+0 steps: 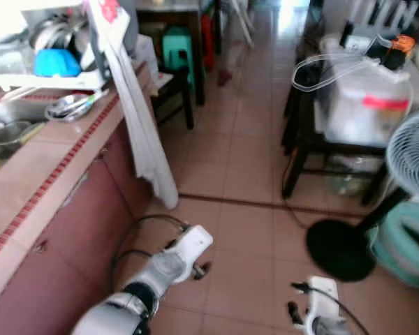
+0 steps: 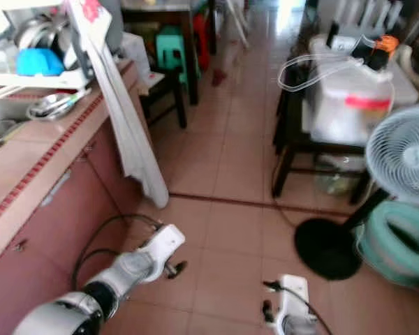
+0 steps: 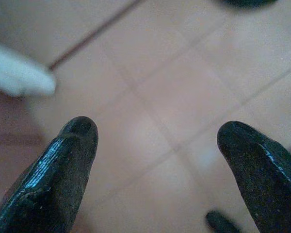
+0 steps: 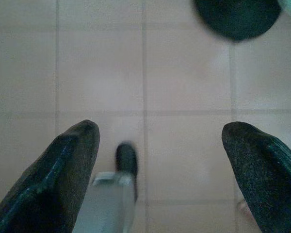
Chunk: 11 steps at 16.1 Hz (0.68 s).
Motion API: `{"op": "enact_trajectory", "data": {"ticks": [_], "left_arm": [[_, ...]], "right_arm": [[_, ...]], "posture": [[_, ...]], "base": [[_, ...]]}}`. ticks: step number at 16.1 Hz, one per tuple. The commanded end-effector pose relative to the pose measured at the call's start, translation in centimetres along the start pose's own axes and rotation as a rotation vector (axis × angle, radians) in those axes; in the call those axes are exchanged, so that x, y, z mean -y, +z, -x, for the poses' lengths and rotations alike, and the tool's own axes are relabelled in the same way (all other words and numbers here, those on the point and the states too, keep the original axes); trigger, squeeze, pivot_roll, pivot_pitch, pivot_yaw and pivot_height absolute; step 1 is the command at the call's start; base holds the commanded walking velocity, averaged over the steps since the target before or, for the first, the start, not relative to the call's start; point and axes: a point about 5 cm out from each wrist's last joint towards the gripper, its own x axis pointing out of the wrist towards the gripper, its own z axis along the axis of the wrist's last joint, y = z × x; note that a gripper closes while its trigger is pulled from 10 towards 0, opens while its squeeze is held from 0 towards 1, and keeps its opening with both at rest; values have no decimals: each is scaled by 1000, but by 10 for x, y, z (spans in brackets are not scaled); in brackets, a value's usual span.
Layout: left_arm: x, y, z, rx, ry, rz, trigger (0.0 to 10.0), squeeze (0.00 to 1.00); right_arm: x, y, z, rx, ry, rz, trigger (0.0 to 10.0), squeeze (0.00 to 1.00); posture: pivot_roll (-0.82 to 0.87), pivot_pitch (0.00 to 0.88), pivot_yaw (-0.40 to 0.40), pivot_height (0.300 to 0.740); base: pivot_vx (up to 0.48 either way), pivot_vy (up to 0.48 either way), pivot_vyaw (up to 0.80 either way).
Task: Kitchen organization
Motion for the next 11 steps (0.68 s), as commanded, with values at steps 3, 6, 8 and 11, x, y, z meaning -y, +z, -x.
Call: {"op": "enact_trajectory", "data": {"ticks": [3, 6, 8, 11], "left_arm": [[-20, -26, 9, -76, 94, 103, 10000, 0], [-29, -38, 13, -114, 175, 237, 10000, 0], [-32, -48, 17, -134, 214, 308, 10000, 0], [-33, -43, 16, -110, 197, 299, 10000, 0]], "right_arm": [[-12, -2, 0, -4, 29, 12, 10000, 0], [-9, -2, 0, -2, 30, 21, 10000, 0], [-10, -1, 0, 1, 35, 31, 10000, 0], [-11, 2, 0, 9, 38, 33, 10000, 0]], "posture": [[21, 0, 64, 740], [15, 0, 52, 740], [19, 0, 45, 740], [22, 0, 52, 740]], "base": [[0, 0, -660], [0, 0, -635], [0, 0, -284], [160, 0, 0]]}}
